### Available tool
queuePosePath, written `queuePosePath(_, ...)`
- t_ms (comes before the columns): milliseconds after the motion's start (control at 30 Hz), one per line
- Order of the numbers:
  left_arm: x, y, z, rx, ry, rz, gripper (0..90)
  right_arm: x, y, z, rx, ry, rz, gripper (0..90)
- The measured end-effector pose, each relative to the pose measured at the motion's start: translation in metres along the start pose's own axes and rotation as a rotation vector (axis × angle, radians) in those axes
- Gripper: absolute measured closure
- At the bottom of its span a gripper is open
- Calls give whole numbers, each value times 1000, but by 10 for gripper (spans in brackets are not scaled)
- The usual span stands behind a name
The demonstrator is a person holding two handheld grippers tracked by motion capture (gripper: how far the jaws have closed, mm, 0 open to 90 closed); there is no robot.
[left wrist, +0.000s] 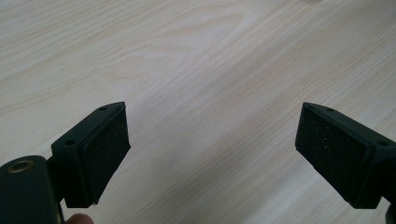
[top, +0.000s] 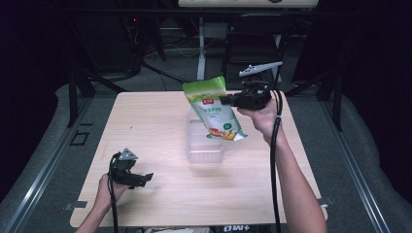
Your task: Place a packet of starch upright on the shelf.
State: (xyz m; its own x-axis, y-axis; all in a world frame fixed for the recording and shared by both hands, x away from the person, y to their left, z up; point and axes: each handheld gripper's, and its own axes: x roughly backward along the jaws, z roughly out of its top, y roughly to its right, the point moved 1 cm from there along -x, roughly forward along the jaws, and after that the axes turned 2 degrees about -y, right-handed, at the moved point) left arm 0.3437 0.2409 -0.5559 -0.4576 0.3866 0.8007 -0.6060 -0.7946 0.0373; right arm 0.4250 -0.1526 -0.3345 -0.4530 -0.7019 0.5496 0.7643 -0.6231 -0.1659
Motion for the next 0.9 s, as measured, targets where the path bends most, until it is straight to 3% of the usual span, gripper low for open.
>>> queuePosePath(533,0,0,0,-1,2,-4,97,-42,-8,-2,6,-39,59,900)
queuePosePath(900,0,0,0,-6,0,-3,97,-68,-4,-15,-29,-38,96,900)
